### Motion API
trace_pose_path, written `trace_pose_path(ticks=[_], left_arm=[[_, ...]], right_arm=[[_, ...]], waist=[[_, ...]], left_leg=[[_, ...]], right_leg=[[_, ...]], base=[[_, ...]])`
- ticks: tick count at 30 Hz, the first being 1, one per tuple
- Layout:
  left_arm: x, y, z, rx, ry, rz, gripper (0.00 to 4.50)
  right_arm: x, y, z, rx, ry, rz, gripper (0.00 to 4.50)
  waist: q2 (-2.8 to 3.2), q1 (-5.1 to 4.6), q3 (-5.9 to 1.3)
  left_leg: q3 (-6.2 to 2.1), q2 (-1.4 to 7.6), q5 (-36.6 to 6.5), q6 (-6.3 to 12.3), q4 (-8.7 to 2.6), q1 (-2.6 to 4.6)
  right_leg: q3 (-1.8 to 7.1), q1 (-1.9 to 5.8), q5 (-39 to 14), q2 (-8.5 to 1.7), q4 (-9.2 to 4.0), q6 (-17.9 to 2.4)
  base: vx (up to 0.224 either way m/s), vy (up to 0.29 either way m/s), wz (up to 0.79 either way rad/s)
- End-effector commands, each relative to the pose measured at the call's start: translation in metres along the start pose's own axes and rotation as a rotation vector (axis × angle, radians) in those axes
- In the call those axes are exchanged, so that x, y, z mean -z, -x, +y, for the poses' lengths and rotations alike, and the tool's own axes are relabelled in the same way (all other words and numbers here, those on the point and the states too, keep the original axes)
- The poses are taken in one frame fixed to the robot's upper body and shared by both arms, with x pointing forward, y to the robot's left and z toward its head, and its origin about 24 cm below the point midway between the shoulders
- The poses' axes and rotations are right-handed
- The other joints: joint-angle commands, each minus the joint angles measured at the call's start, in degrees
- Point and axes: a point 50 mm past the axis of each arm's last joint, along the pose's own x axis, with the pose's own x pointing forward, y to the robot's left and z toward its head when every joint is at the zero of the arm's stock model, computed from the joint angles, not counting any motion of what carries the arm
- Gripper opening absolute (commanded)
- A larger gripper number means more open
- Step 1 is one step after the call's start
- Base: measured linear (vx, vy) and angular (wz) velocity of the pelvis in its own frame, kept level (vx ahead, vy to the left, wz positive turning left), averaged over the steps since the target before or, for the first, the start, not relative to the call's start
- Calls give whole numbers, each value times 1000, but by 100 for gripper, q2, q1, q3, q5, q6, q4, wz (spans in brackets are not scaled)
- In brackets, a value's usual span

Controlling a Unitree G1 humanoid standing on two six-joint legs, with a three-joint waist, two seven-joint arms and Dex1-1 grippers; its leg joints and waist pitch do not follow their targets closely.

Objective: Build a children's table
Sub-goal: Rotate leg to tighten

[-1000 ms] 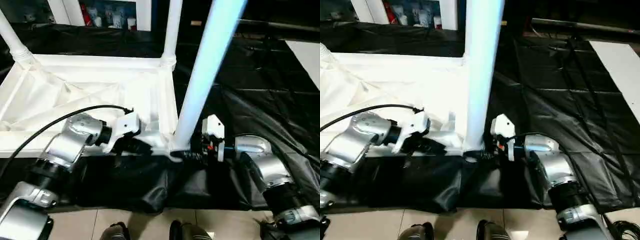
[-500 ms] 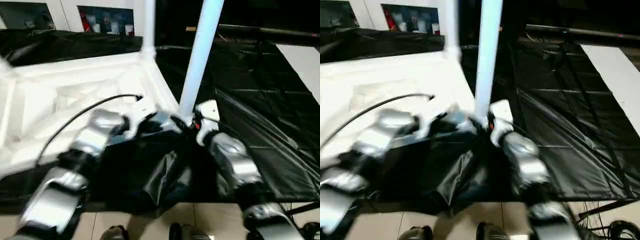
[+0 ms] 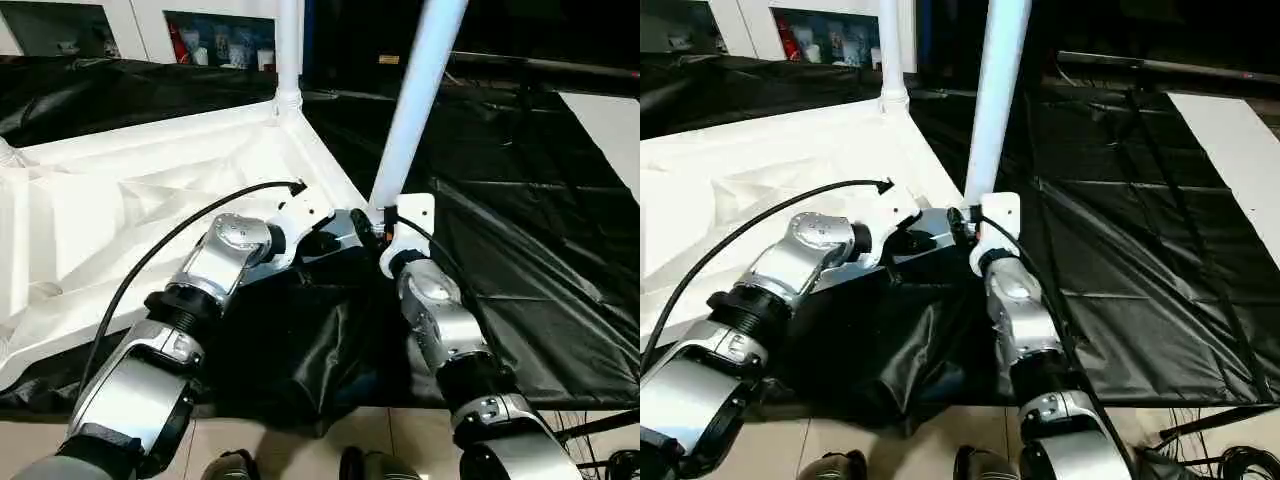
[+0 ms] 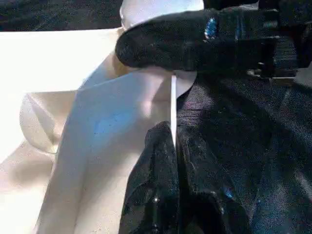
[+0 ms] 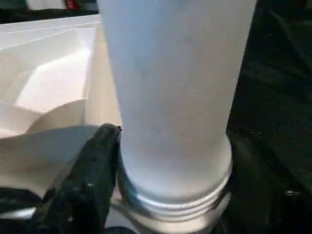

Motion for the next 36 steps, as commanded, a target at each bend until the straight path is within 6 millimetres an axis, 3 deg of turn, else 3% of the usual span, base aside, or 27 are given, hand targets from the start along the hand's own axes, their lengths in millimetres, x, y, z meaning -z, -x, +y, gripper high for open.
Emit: trace_pose_path(ticks=[1,2,5,7,9,14,16,18,21,25,27,30,34,36], left_arm=[[29,-1,-11,52,30,87,0],[30,0,-11,57,27,88,0],[33,8,-11,89,16,85,0],[35,13,-14,146,-12,66,0],[37,23,-23,272,-28,48,0],[40,37,-36,442,-62,36,0],[41,42,-39,483,-59,33,0],[41,48,-41,521,-51,33,0],[43,55,-42,561,-44,48,0],[43,62,-42,585,-37,58,0],[43,63,-42,585,-37,60,0],[42,63,-42,585,-38,63,0],[41,62,-42,584,-39,60,0],[40,62,-42,584,-39,60,0]], right_arm=[[5,3,4,-78,18,28,363],[4,4,2,-91,32,28,378],[1,10,-6,-209,119,15,378],[-3,16,-14,-286,179,0,378],[-9,24,-26,-388,251,-25,378],[-16,37,-34,-580,250,-27,378],[-20,43,-34,-667,278,-27,378],[-22,49,-34,-760,304,-13,378],[-21,56,-35,-869,336,24,378],[-19,61,-37,-962,379,69,378],[-19,62,-37,-972,381,74,378],[-18,62,-35,-996,378,84,378],[-17,62,-34,-1005,361,90,342],[-17,62,-34,-1006,357,90,314]], waist=[[16,0,-284],[2,-10,-288],[-7,-9,-291],[-8,-3,-298],[-10,-6,-316],[19,-29,-368],[24,-26,-417],[14,-26,-406],[31,-15,-351],[29,-10,-286],[23,-10,-290],[17,-10,-308],[20,-14,-336],[11,-15,-326]], left_leg=[[-184,339,-1341,236,-410,31],[-181,329,-1260,259,-406,0],[-166,340,-1196,336,-387,14],[-162,342,-1025,432,-371,-28],[-149,340,-814,478,-350,-24],[-112,346,-76,899,-274,-30],[-99,348,520,1213,-203,-17],[-92,341,691,1382,-171,-38],[-93,370,115,1278,-205,-30],[-107,386,-566,850,-267,-19],[-106,375,-718,713,-275,-2],[-114,361,-596,652,-271,-14],[-104,348,-227,852,-233,-29],[-103,345,-243,890,-232,-38]], right_leg=[[346,190,-2149,-551,-521,-852],[344,212,-2091,-543,-513,-853],[340,200,-1962,-536,-503,-926],[344,232,-1782,-543,-476,-961],[337,237,-1494,-537,-441,-1057],[329,299,301,-478,-217,-1561],[323,305,1369,-442,-85,-1767],[317,287,1732,-440,-44,-1870],[310,266,835,-479,-145,-1828],[329,250,-497,-504,-284,-1634],[345,235,-810,-504,-314,-1539],[351,250,-682,-494,-289,-1502],[342,270,58,-479,-207,-1646],[340,274,65,-482,-215,-1660]], base=[[0,0,0],[0,0,0],[0,0,0],[0,0,0],[0,0,0],[47,-2,0],[0,0,0],[0,0,0],[0,0,0],[0,0,0],[0,0,0],[0,0,0],[0,0,0],[0,0,0]])
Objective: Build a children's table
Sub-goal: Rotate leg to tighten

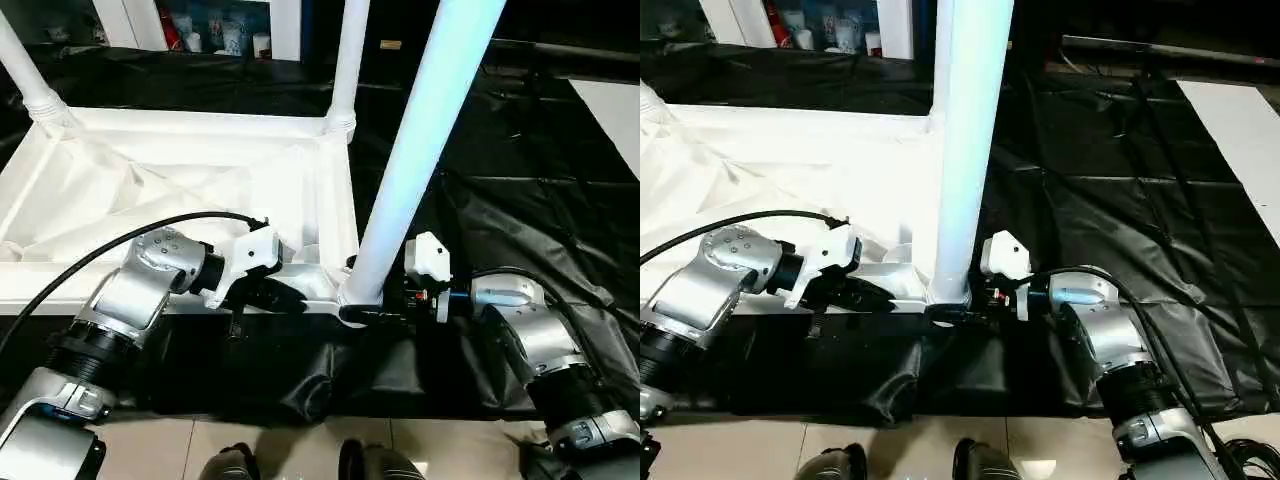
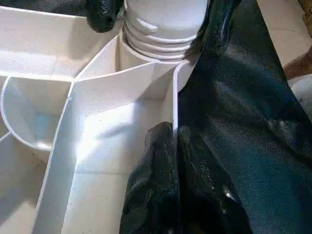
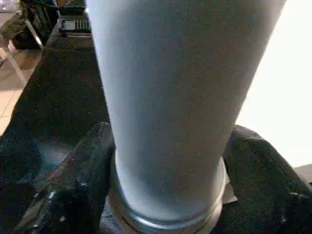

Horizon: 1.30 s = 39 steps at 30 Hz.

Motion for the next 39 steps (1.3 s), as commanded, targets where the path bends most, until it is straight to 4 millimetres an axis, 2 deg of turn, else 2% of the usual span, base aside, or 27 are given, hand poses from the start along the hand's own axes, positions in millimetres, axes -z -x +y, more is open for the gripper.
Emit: trace_pose_path(ticks=[1,4,6,13,15,17,19,20,21,23,24,25,26,27,29,31,32,33,35,39], left_arm=[[12,-14,-14,121,52,24,0],[12,-14,-14,122,52,24,0],[12,-14,-14,123,52,24,0],[13,-13,-13,119,57,31,0],[13,-14,-12,94,58,29,0],[13,-17,-6,23,65,31,0],[13,-18,-5,5,68,32,0],[13,-20,1,-61,82,32,0],[13,-25,9,-148,99,25,0],[12,-32,18,-262,135,9,0],[12,-34,20,-278,143,6,0],[9,-43,27,-360,187,-7,0],[8,-46,29,-389,202,-9,0],[8,-49,33,-431,220,-7,0],[6,-54,39,-516,247,-6,0],[4,-60,43,-565,257,-1,0],[4,-61,44,-575,257,0,0],[1,-65,46,-596,250,0,0],[-1,-66,47,-599,248,-2,0],[-3,-68,45,-553,207,4,0]], right_arm=[[0,7,-4,31,-9,5,308],[0,7,-4,26,-12,7,293],[1,7,-4,26,-14,7,274],[2,5,-6,50,-24,6,267],[6,5,-10,120,-34,19,267],[11,2,-16,229,-71,29,267],[12,1,-17,256,-80,32,267],[15,-2,-20,335,-119,29,267],[17,-7,-23,440,-170,11,267],[21,-16,-25,585,-239,-7,266],[22,-17,-25,607,-248,-8,266],[27,-28,-24,725,-279,1,266],[28,-32,-23,766,-286,8,266],[29,-39,-22,800,-296,4,266],[29,-50,-21,862,-299,4,266],[28,-60,-20,936,-330,1,266],[28,-62,-20,953,-335,2,266],[28,-69,-18,1001,-354,-1,266],[27,-71,-18,1009,-361,-2,266],[22,-78,-15,957,-377,-54,266]], waist=[[13,-9,-351],[18,-9,-355],[18,-8,-365],[12,-11,-373],[14,-15,-376],[16,-25,-355],[13,-39,-342],[-1,-54,-348],[17,-61,-328],[8,-63,-356],[8,-72,-349],[16,-68,-331],[15,-80,-323],[18,-58,-335],[13,-61,-303],[-5,-63,-320],[6,-57,-324],[-11,-41,-342],[2,-19,-336],[6,-17,-349]], left_leg=[[-114,329,-322,827,-292,67],[-116,335,-374,774,-296,79],[-113,331,-292,799,-287,80],[-114,328,-247,826,-280,77],[-113,325,-253,824,-279,73],[-116,329,-376,756,-291,69],[-139,323,-694,535,-319,82],[-133,325,-726,500,-322,82],[-145,326,-905,347,-345,106],[-168,318,-938,242,-350,94],[-154,319,-907,221,-349,94],[-143,321,-1023,175,-354,125],[-140,313,-1065,136,-359,133],[-160,311,-1167,89,-365,145],[-166,305,-1300,86,-388,137],[-185,291,-1413,84,-401,139],[-178,286,-1409,87,-398,156],[-172,286,-1363,106,-392,170],[-172,284,-1325,152,-410,144],[-184,297,-1370,201,-430,118]], right_leg=[[329,390,-77,-492,-324,-1628],[330,386,-231,-490,-332,-1607],[330,391,-70,-484,-309,-1637],[326,398,-1,-482,-297,-1663],[327,402,-3,-486,-300,-1671],[326,385,-241,-493,-336,-1647],[323,391,-907,-506,-406,-1491],[327,387,-998,-496,-413,-1465],[328,343,-1396,-498,-469,-1354],[322,371,-1636,-517,-479,-1232],[329,350,-1610,-503,-477,-1205],[338,302,-1737,-502,-510,-1175],[336,282,-1849,-499,-528,-1145],[338,297,-2055,-524,-544,-1083],[335,278,-2298,-520,-583,-977],[334,294,-2559,-524,-597,-840],[344,273,-2602,-529,-613,-799],[349,263,-2568,-523,-612,-733],[348,268,-2476,-518,-612,-676],[338,275,-2351,-514,-594,-634]], base=[[0,0,0],[0,0,0],[0,0,0],[0,0,0],[0,0,0],[0,0,0],[0,0,0],[0,0,0],[0,0,0],[0,0,0],[0,0,0],[0,0,0],[0,0,0],[0,0,0],[0,0,0],[0,0,0],[0,0,0],[0,0,0],[0,0,0],[0,0,0]])
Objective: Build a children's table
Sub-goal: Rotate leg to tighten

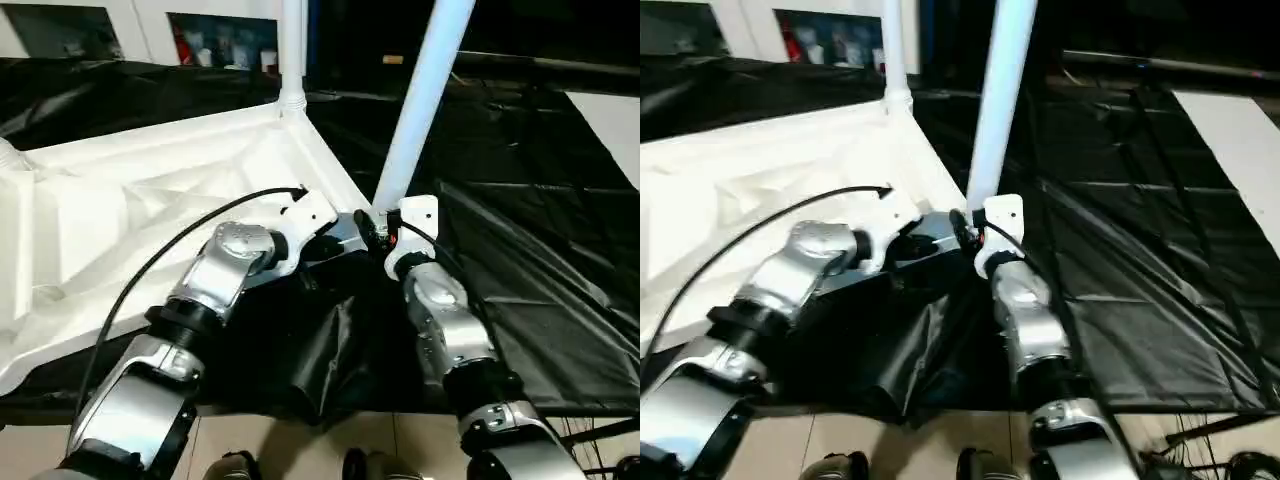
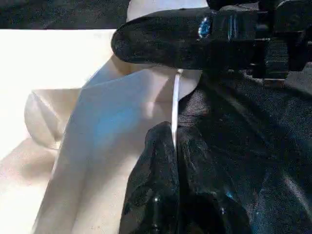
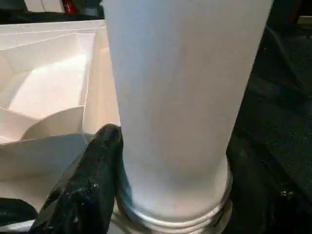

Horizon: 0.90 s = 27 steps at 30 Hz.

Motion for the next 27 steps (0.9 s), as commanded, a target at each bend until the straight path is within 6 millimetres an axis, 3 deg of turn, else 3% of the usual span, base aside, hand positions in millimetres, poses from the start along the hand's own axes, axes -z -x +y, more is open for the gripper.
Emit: trace_pose_path(ticks=[1,2,4,6,9,10,12,15,17,18,21,24,27], left_arm=[[25,-3,-2,-71,77,69,0],[25,-3,-2,-59,76,69,0],[25,-2,-3,-45,74,69,0],[25,0,-2,-34,68,67,0],[26,5,-2,4,45,62,0],[26,7,-2,18,37,61,0],[25,12,-4,80,13,37,0],[25,16,-6,123,10,25,0],[26,22,-10,201,-27,5,0],[27,26,-13,254,-32,3,0],[32,36,-20,373,-50,6,0],[36,45,-23,435,-58,13,0],[39,51,-24,462,-50,11,0]], right_arm=[[19,5,26,-131,-49,67,266],[18,6,26,-146,-55,52,266],[16,7,24,-161,-54,38,336],[12,8,19,-163,-47,17,339],[5,10,6,-194,-20,-3,376],[3,10,2,-215,-5,-10,383],[-3,15,-7,-344,36,-25,383],[-7,21,-11,-474,57,-36,383],[-11,33,-14,-640,64,-41,383],[-11,38,-17,-708,65,-27,383],[-12,50,-26,-850,112,16,383],[-11,56,-34,-925,183,66,383],[-11,61,-39,-985,205,95,383]], waist=[[-35,-21,-290],[-30,-13,-294],[-34,-9,-300],[-45,-8,-307],[-43,-20,-319],[-41,-25,-320],[-38,-29,-327],[-38,-22,-338],[-42,-2,-339],[-42,-2,-339],[-1,-2,-372],[-4,-10,-385],[-4,5,-354]], left_leg=[[-179,311,-1401,253,-419,26],[-180,314,-1401,257,-418,26],[-172,316,-1342,280,-416,27],[-169,309,-1154,333,-419,-9],[-185,318,-1023,379,-421,-40],[-169,326,-1003,417,-409,-10],[-162,315,-885,528,-386,-52],[-138,322,-682,642,-353,-52],[-137,324,-484,863,-329,-78],[-137,324,-484,863,-329,-78],[-126,343,-139,1035,-294,-43],[-110,350,125,1188,-262,-24],[-107,368,-142,1135,-279,-8]], right_leg=[[331,159,-2386,-507,-575,-665],[336,163,-2411,-520,-580,-668],[334,162,-2336,-519,-579,-689],[326,197,-2060,-507,-551,-732],[314,236,-1861,-518,-527,-810],[315,210,-1743,-501,-520,-873],[313,254,-1486,-507,-496,-999],[318,258,-1204,-504,-471,-1102],[315,297,-709,-498,-422,-1220],[315,297,-709,-498,-422,-1220],[302,307,-1,-479,-323,-1498],[289,304,631,-462,-246,-1726],[292,295,172,-489,-296,-1741]], base=[[0,0,0],[0,0,0],[0,0,0],[0,0,0],[0,0,0],[0,0,0],[0,0,0],[0,0,0],[0,0,0],[0,0,0],[0,0,0],[0,0,0],[0,0,0]])
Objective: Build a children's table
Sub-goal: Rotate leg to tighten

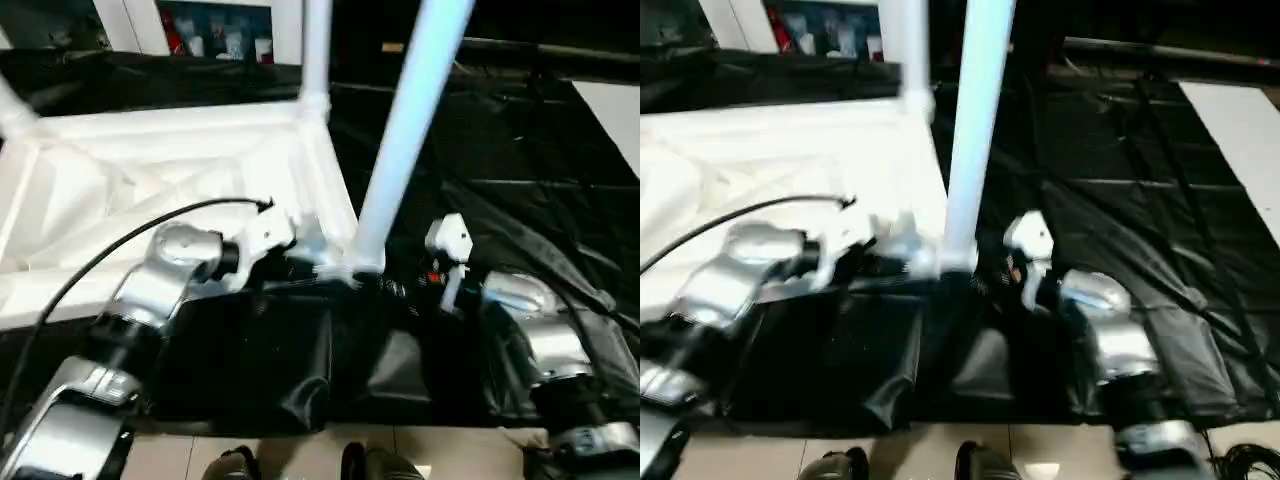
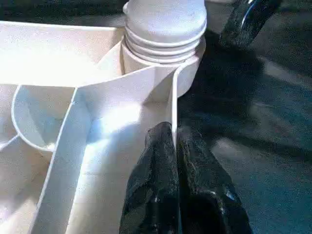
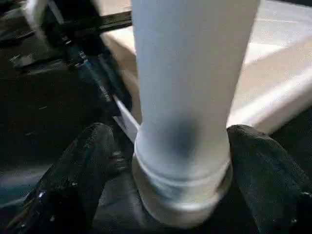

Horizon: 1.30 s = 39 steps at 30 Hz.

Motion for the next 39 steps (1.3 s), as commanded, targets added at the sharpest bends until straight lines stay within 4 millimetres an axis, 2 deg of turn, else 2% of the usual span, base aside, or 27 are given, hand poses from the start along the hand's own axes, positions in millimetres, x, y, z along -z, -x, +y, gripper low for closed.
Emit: trace_pose_path(ticks=[1,3,4,6,11,16,25,27,29,31,34,35,37,39], left_arm=[[16,-13,-18,121,66,12,0],[16,-12,-19,133,66,14,0],[17,-11,-20,142,66,15,0],[17,-10,-21,149,65,16,0],[18,-7,-21,153,61,28,0],[17,-6,-20,152,59,27,0],[17,-6,-19,143,58,30,0],[17,-8,-15,90,58,34,0],[17,-9,-11,45,60,35,0],[17,-13,-2,-47,78,38,0],[13,-20,7,-125,106,40,0],[12,-24,9,-145,111,44,0],[8,-32,14,-187,122,50,0],[6,-38,17,-222,137,54,0]], right_arm=[[1,-1,8,-92,4,16,383],[1,-1,8,-102,1,16,383],[0,0,8,-112,2,16,367],[0,1,8,-117,6,15,349],[-3,-2,8,-139,7,3,302],[-1,-2,9,-155,7,11,264],[1,-1,8,-150,5,22,252],[3,-5,2,-38,-33,1,252],[4,-7,-2,28,-54,-17,252],[8,-14,-6,166,-102,-40,252],[15,-27,-10,368,-192,-54,251],[16,-32,-11,445,-238,-72,251],[19,-43,-9,545,-302,-81,251],[22,-51,-6,599,-291,-46,251]], waist=[[-20,2,-343],[-14,3,-327],[-20,2,-326],[-17,-1,-333],[-22,0,-346],[-30,1,-346],[-30,4,-345],[-36,2,-345],[-38,-10,-330],[-39,-20,-300],[-42,-43,-279],[-35,-52,-284],[-29,-70,-291],[-29,-72,-279]], left_leg=[[-106,351,-262,1008,-254,68],[-114,352,-436,882,-271,66],[-120,356,-501,811,-278,65],[-121,353,-498,762,-278,71],[-115,333,-321,812,-259,62],[-115,333,-325,831,-255,62],[-116,331,-323,824,-252,63],[-114,327,-316,836,-248,55],[-119,326,-440,781,-256,43],[-134,323,-798,550,-291,71],[-159,319,-959,307,-329,60],[-169,321,-1043,221,-343,83],[-178,317,-1021,152,-350,61],[-156,316,-1114,144,-348,104]], right_leg=[[319,345,-54,-504,-300,-1716],[323,343,-400,-510,-330,-1663],[325,342,-546,-514,-342,-1619],[329,338,-567,-509,-340,-1590],[332,348,-257,-500,-305,-1604],[326,349,-293,-500,-306,-1607],[325,345,-335,-497,-305,-1588],[327,349,-324,-501,-305,-1593],[328,334,-549,-509,-334,-1566],[323,302,-1313,-517,-419,-1401],[329,277,-1880,-519,-470,-1148],[334,259,-2043,-528,-486,-1082],[332,270,-1999,-532,-486,-1034],[346,220,-1928,-518,-505,-1047]], base=[[0,0,0],[0,0,0],[0,0,0],[0,0,0],[0,0,0],[0,0,0],[0,0,0],[0,0,0],[0,0,0],[0,0,0],[0,0,0],[0,0,0],[0,0,0],[0,0,0]])
